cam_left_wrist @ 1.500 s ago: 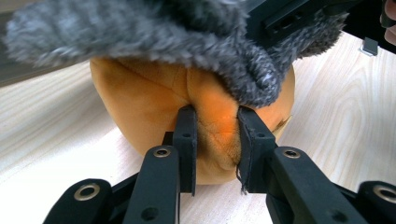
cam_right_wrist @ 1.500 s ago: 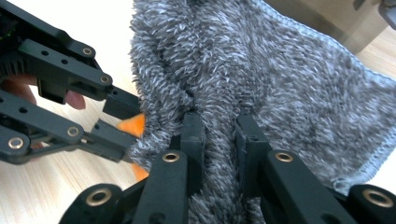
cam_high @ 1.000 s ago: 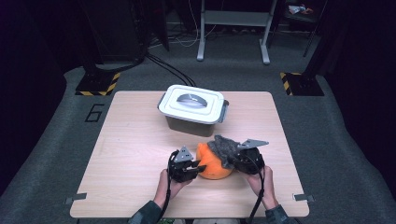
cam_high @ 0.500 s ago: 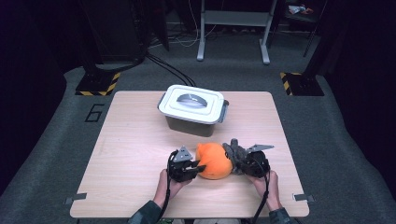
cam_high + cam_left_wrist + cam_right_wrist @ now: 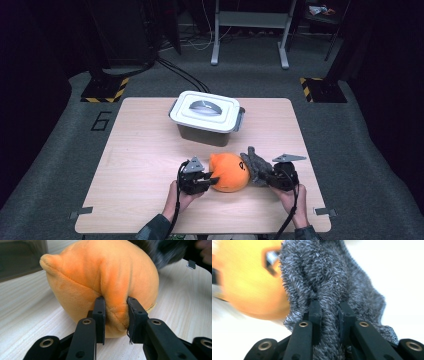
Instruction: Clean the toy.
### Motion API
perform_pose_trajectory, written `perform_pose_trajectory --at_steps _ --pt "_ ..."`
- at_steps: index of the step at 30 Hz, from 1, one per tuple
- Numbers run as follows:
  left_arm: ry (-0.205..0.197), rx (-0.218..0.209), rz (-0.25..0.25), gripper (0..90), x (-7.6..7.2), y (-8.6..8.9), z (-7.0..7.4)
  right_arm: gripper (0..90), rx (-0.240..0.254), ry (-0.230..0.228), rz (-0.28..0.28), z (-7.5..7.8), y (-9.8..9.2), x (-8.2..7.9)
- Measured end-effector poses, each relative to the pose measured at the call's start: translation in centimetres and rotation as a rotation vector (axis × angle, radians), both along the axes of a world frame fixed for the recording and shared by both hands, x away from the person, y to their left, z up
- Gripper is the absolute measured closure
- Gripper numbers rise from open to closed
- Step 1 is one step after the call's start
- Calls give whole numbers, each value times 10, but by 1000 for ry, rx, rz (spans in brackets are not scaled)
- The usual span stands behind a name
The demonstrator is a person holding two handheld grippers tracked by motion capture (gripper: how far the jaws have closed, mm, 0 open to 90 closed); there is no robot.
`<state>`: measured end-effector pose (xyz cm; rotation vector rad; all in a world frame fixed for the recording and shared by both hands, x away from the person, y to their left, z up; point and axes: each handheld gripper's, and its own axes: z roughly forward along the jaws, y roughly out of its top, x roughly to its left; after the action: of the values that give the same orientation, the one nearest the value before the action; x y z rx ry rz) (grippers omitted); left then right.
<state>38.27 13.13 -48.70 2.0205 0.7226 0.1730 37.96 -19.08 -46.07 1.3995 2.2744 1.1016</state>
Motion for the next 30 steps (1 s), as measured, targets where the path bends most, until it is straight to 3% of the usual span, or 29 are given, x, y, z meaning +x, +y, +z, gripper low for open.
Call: perform_pose_trajectory --at_steps 3,5,7,9,11,15,20,22,24,30 --pt "1 -8 -7 717 2 0 0 765 31 -36 29 19 2 -7" --pt "3 -10 -8 715 3 0 0 764 33 -51 71 27 15 -8" --pt "-1 -17 -8 712 3 -1 -1 763 1 -48 109 26 30 -4" --pt "-7 -12 -6 694 3 0 -1 763 -30 -29 127 19 42 1" --pt "-15 -9 -14 659 2 1 0 764 -64 -39 127 11 50 5" --pt "-41 -9 -31 501 -5 7 0 763 -36 -26 119 10 49 8" --pt "-130 26 -37 407 -18 10 -2 763 -40 -27 113 10 49 11" --pt "-147 50 -39 380 -18 9 -3 763 -42 -30 116 10 49 11" --pt "-140 64 -51 372 -18 7 -5 763 -42 -26 111 11 49 12" --pt "-191 147 -62 323 -20 -8 -11 763 -28 -22 108 9 49 13"
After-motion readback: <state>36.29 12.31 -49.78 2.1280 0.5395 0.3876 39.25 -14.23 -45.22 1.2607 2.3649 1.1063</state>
